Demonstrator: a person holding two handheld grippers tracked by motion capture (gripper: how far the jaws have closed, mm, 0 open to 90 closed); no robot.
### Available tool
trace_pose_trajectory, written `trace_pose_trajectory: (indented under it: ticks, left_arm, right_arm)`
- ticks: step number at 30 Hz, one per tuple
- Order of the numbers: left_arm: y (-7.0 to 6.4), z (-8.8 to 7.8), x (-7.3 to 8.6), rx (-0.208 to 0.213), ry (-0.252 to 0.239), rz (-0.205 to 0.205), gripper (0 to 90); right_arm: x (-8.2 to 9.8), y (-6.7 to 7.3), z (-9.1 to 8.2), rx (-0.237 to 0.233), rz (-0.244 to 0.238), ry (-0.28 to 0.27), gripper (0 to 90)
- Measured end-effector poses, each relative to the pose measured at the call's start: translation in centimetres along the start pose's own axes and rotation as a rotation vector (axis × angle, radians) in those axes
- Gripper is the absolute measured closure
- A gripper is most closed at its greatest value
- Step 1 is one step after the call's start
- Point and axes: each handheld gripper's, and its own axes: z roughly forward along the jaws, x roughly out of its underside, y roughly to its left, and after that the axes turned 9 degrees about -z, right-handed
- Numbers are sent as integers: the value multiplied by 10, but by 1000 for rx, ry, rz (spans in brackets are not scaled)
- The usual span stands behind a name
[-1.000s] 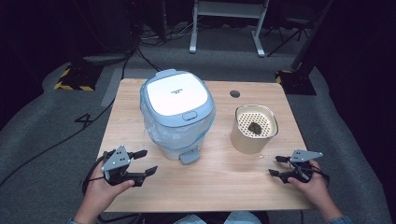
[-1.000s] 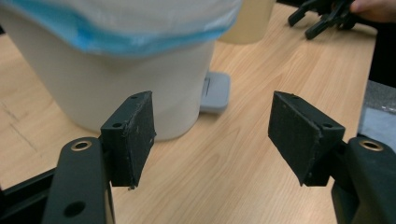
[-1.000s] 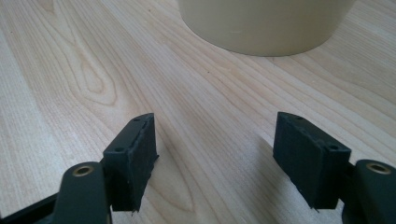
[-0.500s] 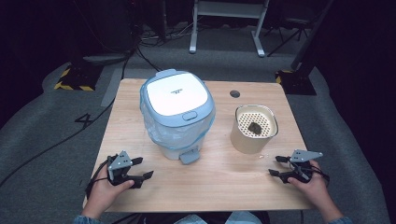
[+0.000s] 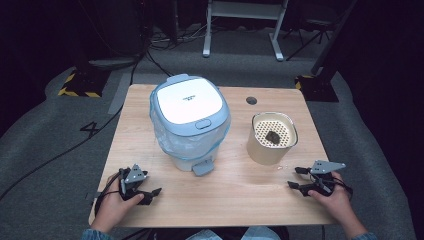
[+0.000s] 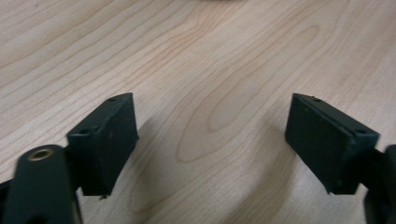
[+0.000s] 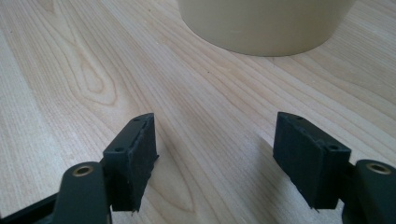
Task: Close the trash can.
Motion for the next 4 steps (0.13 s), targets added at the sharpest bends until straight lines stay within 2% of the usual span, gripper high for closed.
trace_pose_trajectory:
  ticks: [4]
  left_arm:
    - [0,0,0,-2,1,-2,150]
  right_arm:
    - [0,0,0,-1,-1,0,298]
